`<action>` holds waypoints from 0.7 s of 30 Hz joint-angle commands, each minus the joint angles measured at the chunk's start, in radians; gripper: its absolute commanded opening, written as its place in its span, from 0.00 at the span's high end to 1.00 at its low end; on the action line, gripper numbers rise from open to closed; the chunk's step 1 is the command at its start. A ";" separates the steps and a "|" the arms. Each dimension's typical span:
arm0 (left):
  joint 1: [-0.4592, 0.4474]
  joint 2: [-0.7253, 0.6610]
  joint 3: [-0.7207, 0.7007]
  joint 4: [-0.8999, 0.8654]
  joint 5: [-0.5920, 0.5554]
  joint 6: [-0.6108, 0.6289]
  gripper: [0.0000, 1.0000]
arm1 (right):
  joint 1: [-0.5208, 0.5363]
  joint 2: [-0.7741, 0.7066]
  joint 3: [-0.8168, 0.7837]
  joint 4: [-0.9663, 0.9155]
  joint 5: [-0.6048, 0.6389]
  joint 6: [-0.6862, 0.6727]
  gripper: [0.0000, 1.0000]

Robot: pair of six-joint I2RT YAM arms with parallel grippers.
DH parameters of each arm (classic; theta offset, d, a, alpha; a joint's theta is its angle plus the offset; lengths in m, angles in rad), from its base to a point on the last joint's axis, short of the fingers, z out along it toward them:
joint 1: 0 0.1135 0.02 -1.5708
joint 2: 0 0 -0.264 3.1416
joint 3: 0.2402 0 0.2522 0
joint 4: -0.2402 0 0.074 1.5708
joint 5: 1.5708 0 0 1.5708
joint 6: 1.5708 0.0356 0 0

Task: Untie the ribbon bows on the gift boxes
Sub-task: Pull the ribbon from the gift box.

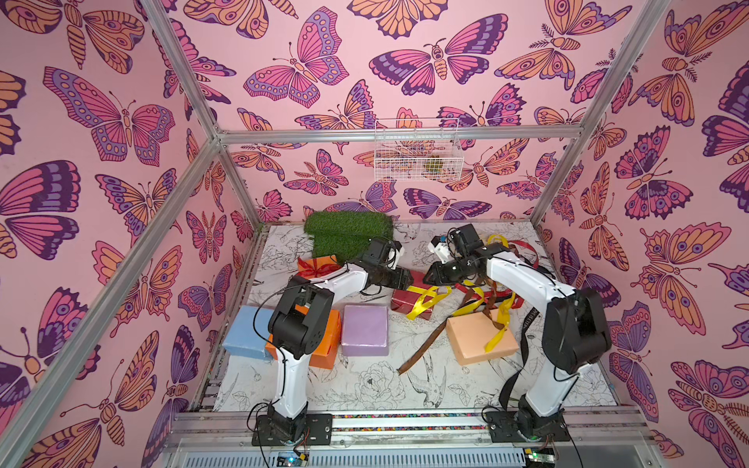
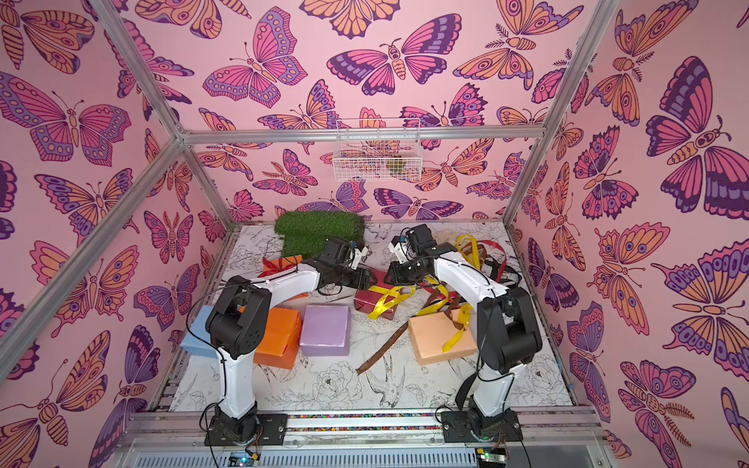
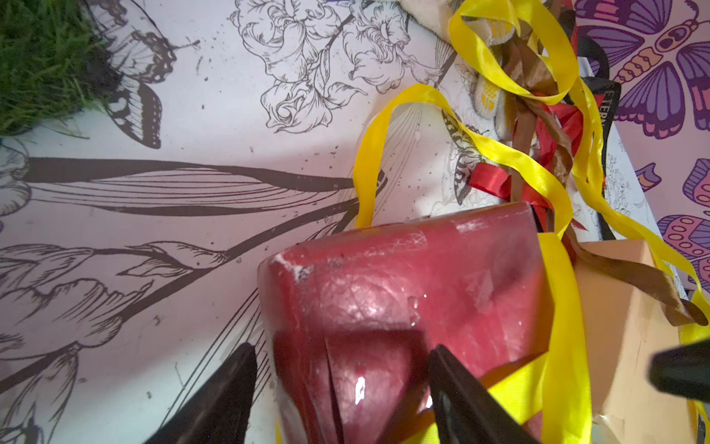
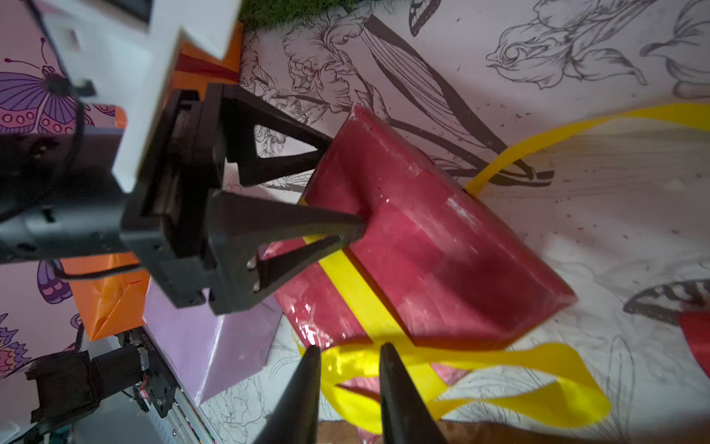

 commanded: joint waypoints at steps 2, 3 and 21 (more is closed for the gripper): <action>0.004 -0.023 -0.027 -0.039 -0.013 0.019 0.28 | 0.000 0.040 0.066 0.001 -0.060 -0.048 0.70; 0.004 -0.024 -0.028 -0.040 -0.015 0.022 0.28 | 0.000 0.051 0.073 -0.012 -0.066 -0.059 0.69; 0.024 -0.078 -0.058 -0.068 -0.033 0.084 0.27 | -0.003 0.190 0.144 -0.189 -0.157 -0.236 0.59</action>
